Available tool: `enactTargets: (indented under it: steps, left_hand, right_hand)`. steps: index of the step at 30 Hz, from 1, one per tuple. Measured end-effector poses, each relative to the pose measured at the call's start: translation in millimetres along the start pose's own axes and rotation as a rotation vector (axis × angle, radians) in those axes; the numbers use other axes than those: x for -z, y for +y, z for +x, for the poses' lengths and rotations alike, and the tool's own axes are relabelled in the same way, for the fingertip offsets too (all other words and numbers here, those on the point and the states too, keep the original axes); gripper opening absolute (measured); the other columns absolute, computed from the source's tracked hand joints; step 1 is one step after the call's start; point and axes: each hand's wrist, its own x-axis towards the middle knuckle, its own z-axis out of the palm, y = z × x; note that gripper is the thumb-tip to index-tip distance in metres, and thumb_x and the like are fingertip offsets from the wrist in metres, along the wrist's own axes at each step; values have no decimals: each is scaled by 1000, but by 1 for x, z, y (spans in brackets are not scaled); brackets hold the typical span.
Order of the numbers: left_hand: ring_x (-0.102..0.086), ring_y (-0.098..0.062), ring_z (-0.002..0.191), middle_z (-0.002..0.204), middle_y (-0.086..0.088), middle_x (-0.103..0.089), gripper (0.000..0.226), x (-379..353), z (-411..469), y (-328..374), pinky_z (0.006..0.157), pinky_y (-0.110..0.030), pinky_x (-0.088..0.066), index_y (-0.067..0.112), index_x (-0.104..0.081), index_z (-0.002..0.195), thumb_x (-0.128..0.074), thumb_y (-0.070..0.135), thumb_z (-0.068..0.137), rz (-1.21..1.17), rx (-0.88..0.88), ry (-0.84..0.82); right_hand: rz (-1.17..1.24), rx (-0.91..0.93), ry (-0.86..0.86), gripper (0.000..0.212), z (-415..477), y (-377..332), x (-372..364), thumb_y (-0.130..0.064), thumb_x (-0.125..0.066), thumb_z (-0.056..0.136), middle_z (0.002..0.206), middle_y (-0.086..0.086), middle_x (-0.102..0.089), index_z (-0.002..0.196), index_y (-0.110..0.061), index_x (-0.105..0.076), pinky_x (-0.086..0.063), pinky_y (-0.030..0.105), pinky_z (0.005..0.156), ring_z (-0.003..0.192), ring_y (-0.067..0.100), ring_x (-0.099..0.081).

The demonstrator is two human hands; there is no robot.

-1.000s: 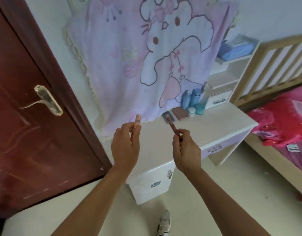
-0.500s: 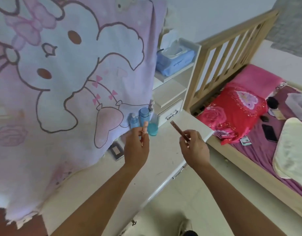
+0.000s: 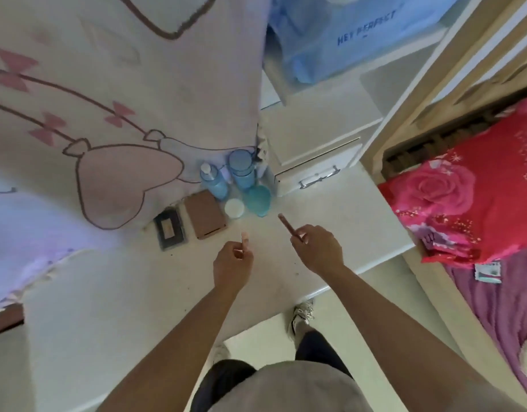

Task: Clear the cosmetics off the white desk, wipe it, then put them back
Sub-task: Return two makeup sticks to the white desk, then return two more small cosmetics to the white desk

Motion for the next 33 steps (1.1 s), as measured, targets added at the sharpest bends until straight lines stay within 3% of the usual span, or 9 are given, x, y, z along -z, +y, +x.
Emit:
enactTargets:
  steps: [6,10,18,22,26,29,33]
  left_hand:
    - [-66,-22,83,86,4,-69,20,-39,26,18,75,-32,-56,24,-67,102,-59,37,89,-77,197,57]
    - [-58,-16,88,86,10,-61,19,-50,39,32,80,-28,-50,22,-63,107,-63,26,88,-111,263,141]
    - [-59,-15,90,93,6,-66,31,-60,50,41,78,-23,-43,19,-64,114,-67,35,88,-147,254,229]
    - [-60,-14,93,105,3,-66,36,-44,31,25,83,-28,-48,18,-63,117,-61,42,91,-156,198,249]
    - [-58,-25,109,122,-4,-61,35,1,-9,-15,93,-41,-49,19,-61,122,-45,39,99,-24,18,398]
    - [-51,-32,126,138,-11,-55,46,59,-53,-59,101,-49,-41,16,-58,130,-33,42,102,174,-99,628]
    - [-35,-34,140,152,-14,-38,50,156,-137,-143,110,-56,-29,16,-46,143,-32,42,102,323,-74,876]
  right_hand:
    - [44,114,-96,15,51,2,-12,-32,-59,91,99,0,-68,100,-23,-67,-43,28,72,95,25,-63]
    - [96,96,-71,15,69,0,-16,-34,-64,87,92,-1,-60,97,-23,-66,-45,30,75,88,25,-61]
    - [0,125,-58,28,77,-3,-16,-45,-63,87,100,-6,-65,109,-28,-63,-48,31,78,92,20,-64]
    - [-55,201,-16,30,60,-10,-9,-42,-59,91,105,-2,-59,114,-24,-58,-43,32,75,93,23,-62]
    - [-106,450,81,22,25,-33,-10,-36,-53,96,102,2,-58,109,-19,-59,-44,33,71,91,25,-60]
    - [-125,709,181,26,-13,-75,-23,-33,-51,97,108,10,-59,114,-14,-58,-48,40,84,99,30,-57]
    - [-116,1011,204,44,-95,-162,-62,-37,-40,100,134,13,-52,136,-13,-47,-38,45,102,125,32,-46]
